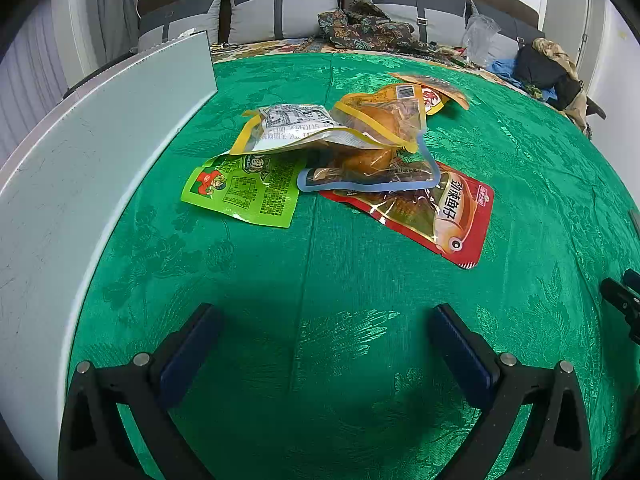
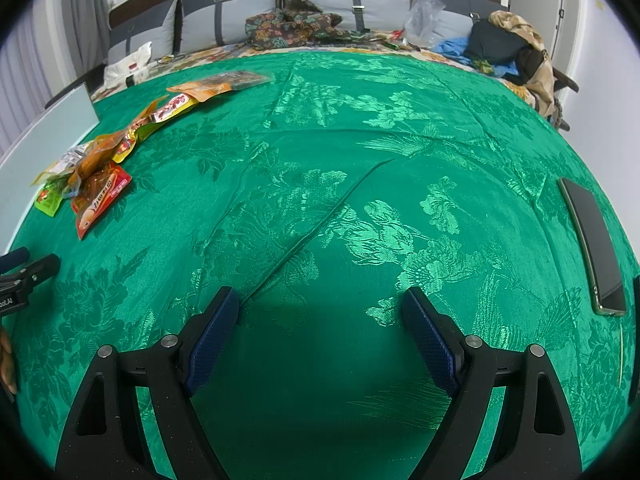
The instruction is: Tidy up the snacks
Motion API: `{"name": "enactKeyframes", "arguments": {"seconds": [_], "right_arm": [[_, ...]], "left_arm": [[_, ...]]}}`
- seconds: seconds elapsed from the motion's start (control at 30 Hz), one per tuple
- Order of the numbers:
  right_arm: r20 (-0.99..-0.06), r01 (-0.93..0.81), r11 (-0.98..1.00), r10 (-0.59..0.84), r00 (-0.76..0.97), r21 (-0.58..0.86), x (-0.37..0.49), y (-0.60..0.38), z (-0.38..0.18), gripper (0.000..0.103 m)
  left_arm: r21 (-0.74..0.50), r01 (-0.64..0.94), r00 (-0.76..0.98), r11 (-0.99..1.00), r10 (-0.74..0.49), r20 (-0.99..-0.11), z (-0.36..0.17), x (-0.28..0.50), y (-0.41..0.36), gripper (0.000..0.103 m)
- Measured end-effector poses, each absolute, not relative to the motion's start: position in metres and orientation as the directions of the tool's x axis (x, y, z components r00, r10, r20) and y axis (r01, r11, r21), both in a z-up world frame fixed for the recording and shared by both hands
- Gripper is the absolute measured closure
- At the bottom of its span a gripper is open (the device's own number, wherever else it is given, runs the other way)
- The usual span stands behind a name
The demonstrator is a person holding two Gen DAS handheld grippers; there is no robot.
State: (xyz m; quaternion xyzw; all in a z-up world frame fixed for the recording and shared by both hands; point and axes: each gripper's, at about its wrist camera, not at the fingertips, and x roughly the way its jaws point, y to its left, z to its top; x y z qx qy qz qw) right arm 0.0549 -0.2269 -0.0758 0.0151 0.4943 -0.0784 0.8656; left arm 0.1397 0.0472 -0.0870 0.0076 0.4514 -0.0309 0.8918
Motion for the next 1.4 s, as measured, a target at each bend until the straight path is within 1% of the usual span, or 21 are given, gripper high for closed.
{"name": "enactKeyframes", "arguments": {"seconds": [1.4], "right_arm": [[-0.858,0.152,0.987,-0.115,0.501,-0.044,0.0564,-0.2246,-0.0758,0.016]], "left_arm": [[-0.016,0.064,0.591,0.998,-0.05,-0.805,-0.087,0.139,0.0481,0.0]]}}
